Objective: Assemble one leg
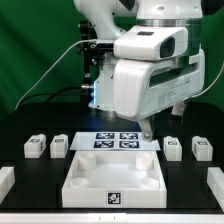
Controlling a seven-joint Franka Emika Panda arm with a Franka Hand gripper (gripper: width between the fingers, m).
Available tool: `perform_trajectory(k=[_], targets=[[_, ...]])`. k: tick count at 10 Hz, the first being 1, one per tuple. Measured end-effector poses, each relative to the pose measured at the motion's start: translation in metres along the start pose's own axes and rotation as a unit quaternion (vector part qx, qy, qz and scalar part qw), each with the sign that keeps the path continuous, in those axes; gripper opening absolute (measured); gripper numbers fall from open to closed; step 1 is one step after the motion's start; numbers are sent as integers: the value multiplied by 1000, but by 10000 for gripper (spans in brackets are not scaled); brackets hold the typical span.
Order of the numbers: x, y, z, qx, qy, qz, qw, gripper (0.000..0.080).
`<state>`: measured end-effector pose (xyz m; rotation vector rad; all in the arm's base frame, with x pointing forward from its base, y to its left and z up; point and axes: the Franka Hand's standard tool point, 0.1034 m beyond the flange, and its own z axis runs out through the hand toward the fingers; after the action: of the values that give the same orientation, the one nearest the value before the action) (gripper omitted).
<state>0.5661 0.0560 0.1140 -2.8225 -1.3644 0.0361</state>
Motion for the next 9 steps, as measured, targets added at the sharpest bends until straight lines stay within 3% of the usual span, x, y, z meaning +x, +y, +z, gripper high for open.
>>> perform_trajectory(k=[8,9], targets=[[-2,-2,2,1,-1,-24,1000,650],[-16,-18,12,9,-9,-28,1000,650]])
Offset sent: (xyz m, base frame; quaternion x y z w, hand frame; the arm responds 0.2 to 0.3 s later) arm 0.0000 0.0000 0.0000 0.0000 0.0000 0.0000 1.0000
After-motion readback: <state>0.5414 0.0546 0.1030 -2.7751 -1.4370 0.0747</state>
